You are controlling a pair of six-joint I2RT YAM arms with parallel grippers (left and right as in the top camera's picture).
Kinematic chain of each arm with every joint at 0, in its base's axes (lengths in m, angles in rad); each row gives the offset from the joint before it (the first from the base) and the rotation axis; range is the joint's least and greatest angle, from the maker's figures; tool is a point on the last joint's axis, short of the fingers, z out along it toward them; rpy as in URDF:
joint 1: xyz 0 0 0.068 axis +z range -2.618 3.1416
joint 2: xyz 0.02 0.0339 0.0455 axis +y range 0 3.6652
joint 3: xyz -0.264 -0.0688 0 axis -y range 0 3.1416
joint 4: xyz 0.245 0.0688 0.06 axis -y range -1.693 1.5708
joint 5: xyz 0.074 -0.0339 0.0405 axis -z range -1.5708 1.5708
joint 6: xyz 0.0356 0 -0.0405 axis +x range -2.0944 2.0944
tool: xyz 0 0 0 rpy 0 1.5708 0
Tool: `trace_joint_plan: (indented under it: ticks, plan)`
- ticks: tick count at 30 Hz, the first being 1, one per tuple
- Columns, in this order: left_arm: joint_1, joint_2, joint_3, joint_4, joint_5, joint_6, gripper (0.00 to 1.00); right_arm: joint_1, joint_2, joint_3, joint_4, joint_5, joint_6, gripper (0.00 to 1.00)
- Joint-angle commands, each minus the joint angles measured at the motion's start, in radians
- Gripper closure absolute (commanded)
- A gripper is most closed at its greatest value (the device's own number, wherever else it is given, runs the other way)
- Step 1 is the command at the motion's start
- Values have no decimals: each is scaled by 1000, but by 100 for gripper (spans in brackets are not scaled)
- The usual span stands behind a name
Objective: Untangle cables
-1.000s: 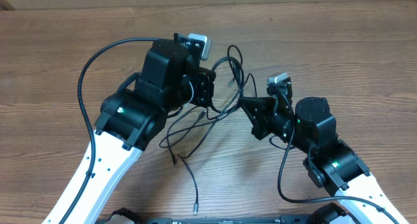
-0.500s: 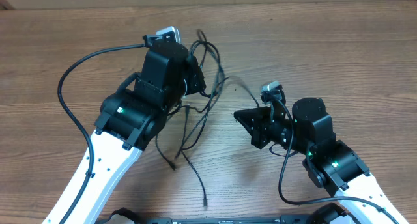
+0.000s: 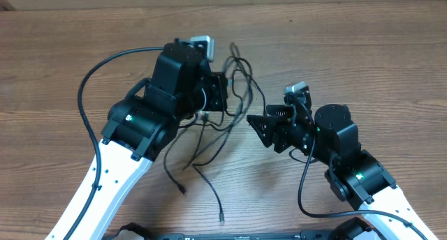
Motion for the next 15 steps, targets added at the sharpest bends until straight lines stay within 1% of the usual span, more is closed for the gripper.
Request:
trace_joint_plan:
  ticks: [1, 3, 4, 7, 9, 11, 12, 14, 15]
  plan:
    - [0, -17, 10, 11, 164, 80, 96, 5, -5, 11, 13, 26, -70, 38]
    - [0, -17, 10, 13, 190, 80, 96, 5, -5, 11, 15, 32, -70, 38]
    - [0, -17, 10, 14, 214, 90, 96, 5, -5, 11, 15, 46, -70, 39]
    - [0, -17, 10, 9, 224, 96, 96, 5, -5, 11, 14, 75, -70, 41]
    - [0, -17, 10, 3, 242, 98, 96, 5, -5, 11, 15, 90, -71, 45]
    - [0, -17, 10, 3, 251, 97, 96, 5, -5, 11, 16, 90, -74, 57]
    - [0, -17, 10, 3, 248, 97, 96, 5, -5, 11, 15, 90, -74, 68]
    - [0, -17, 10, 6, 248, 97, 96, 5, -5, 11, 12, 89, -74, 81]
    - [0, -17, 10, 6, 249, 97, 96, 5, -5, 11, 11, 89, -74, 83]
